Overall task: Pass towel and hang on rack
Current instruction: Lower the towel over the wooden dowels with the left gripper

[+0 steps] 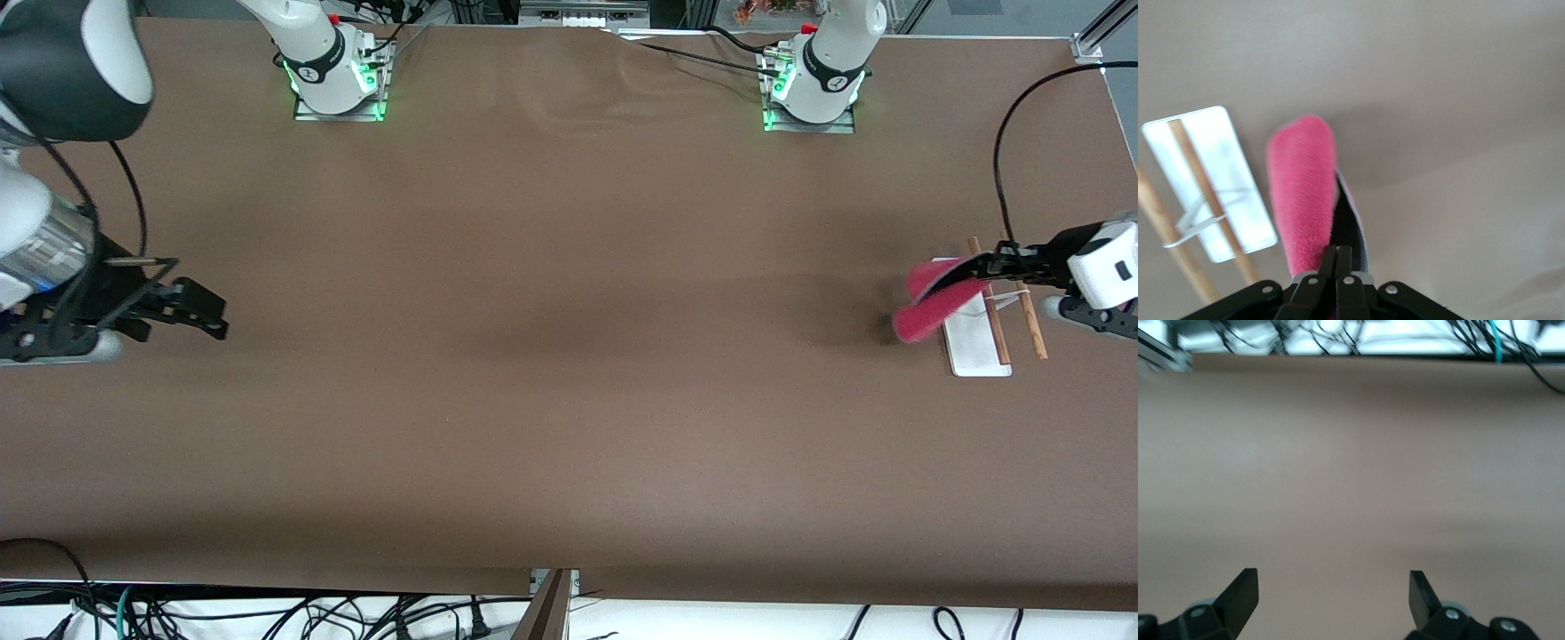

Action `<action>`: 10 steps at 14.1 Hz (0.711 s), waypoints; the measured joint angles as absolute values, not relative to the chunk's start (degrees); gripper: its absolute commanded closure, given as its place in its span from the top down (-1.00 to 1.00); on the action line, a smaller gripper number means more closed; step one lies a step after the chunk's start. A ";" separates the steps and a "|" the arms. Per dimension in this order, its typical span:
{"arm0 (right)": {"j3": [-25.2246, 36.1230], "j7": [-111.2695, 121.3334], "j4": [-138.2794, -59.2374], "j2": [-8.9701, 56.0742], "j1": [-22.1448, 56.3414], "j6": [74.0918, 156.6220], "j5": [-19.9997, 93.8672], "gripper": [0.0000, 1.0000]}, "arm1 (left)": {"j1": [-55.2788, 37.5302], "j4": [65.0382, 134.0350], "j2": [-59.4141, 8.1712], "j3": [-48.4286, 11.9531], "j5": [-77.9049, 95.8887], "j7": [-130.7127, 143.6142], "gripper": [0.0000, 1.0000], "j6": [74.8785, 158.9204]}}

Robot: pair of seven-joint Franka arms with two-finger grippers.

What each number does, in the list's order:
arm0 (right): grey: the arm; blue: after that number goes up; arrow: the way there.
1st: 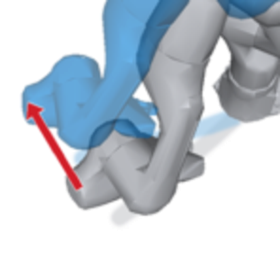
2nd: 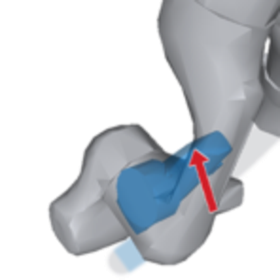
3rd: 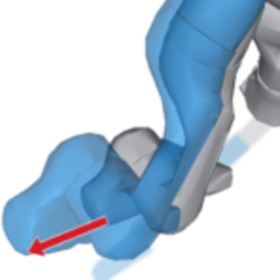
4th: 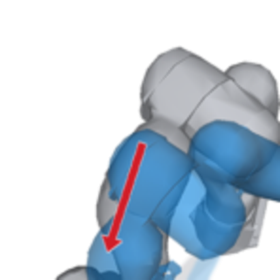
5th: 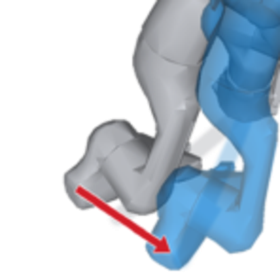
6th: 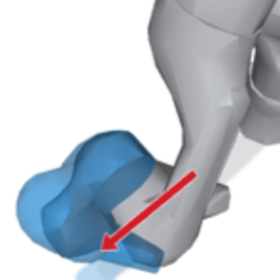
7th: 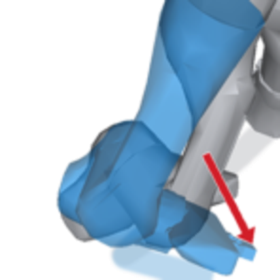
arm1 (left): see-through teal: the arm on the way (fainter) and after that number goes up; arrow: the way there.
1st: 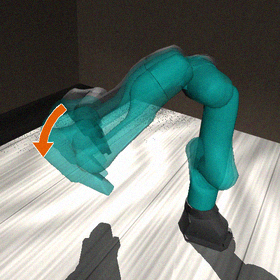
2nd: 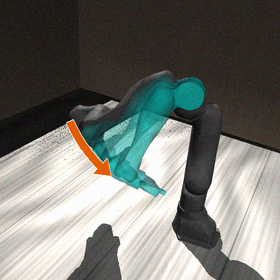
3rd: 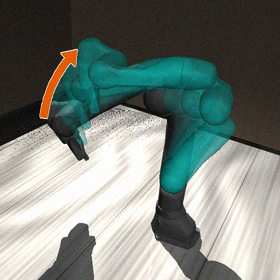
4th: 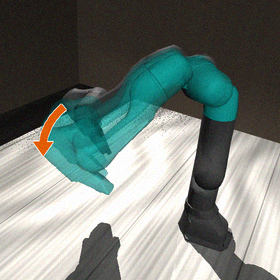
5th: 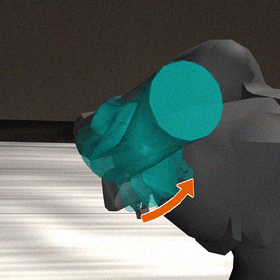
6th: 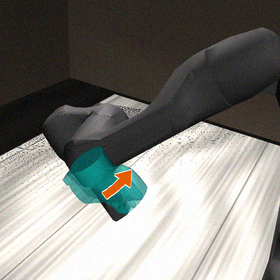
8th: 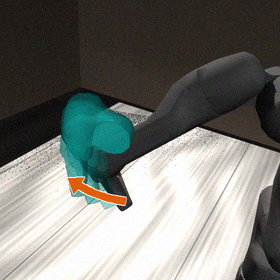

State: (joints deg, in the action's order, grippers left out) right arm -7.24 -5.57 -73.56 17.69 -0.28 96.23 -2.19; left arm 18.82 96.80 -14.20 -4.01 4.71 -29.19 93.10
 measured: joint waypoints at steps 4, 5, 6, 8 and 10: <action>-0.94 1.30 -75.70 13.21 -0.59 87.93 -3.93 1.00 | 20.85 96.26 -17.12 -0.02 4.33 -39.91 -1.00 95.31; 0.72 4.68 -76.00 12.85 -0.72 86.88 -3.91 1.00 | 21.38 96.16 -17.48 0.86 4.30 -42.09 -1.00 95.93; 1.61 6.95 -76.14 12.68 -0.84 86.04 -3.91 1.00 | 22.26 96.05 -17.71 1.27 3.90 -43.89 -1.00 96.32; 1.69 8.03 -76.31 12.35 -0.73 85.06 -3.91 1.00 | 24.15 95.92 -17.92 1.45 1.47 -47.72 -1.00 96.94; 1.44 8.25 -76.34 11.98 -0.42 83.61 -3.91 1.00 | 25.59 95.56 -18.27 2.00 0.50 -51.48 -1.00 99.28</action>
